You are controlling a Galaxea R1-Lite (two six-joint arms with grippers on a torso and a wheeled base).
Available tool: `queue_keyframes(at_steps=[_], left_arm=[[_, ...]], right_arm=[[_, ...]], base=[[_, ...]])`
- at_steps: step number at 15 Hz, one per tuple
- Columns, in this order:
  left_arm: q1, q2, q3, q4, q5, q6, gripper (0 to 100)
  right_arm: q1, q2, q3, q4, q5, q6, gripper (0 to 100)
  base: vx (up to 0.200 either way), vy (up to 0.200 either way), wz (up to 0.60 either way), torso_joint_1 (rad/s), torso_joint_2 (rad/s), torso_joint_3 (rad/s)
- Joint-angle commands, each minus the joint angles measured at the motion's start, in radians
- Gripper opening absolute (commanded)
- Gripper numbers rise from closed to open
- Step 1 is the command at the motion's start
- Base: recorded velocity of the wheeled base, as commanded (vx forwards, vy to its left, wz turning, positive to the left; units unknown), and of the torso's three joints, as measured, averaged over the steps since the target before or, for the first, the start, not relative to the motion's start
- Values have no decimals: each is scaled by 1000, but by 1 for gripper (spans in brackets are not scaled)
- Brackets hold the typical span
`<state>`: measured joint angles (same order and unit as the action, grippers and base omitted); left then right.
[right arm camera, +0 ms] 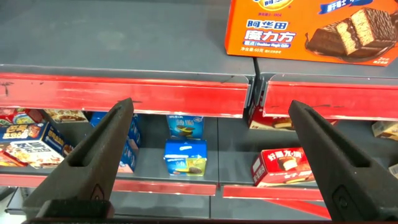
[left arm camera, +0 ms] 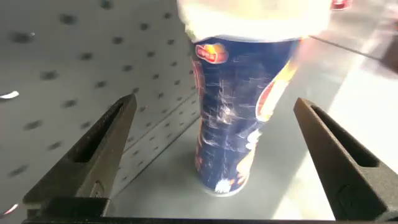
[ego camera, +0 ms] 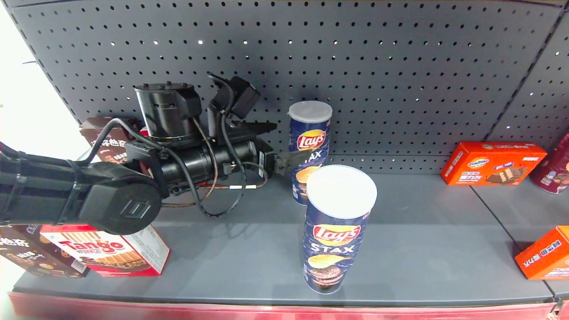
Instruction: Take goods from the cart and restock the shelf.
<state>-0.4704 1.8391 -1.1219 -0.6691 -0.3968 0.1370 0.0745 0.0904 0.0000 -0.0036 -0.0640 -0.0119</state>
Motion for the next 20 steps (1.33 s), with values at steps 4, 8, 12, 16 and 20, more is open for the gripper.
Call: queue_keyframes(at_steps=[4, 8, 12, 16, 20], left_arm=[[-2, -109, 119, 34, 19, 6, 100], [12, -112, 105, 192, 124, 107, 100], [3, -67, 37, 224, 228, 119, 100], [4, -28, 22, 223, 280, 159, 100], [7, 6, 16, 221, 285, 170, 100]], right_arm=[[1, 2, 0, -1, 0, 0, 100], [1, 2, 0, 1, 0, 0, 100], [1, 2, 0, -1, 0, 0, 100], [2, 2, 0, -1, 0, 0, 100], [1, 2, 0, -1, 0, 0, 100]], base=[[0, 0, 0, 0, 0, 0], [0, 0, 0, 0, 0, 0], [0, 0, 0, 0, 0, 0], [0, 0, 0, 0, 0, 0], [0, 0, 0, 0, 0, 0]])
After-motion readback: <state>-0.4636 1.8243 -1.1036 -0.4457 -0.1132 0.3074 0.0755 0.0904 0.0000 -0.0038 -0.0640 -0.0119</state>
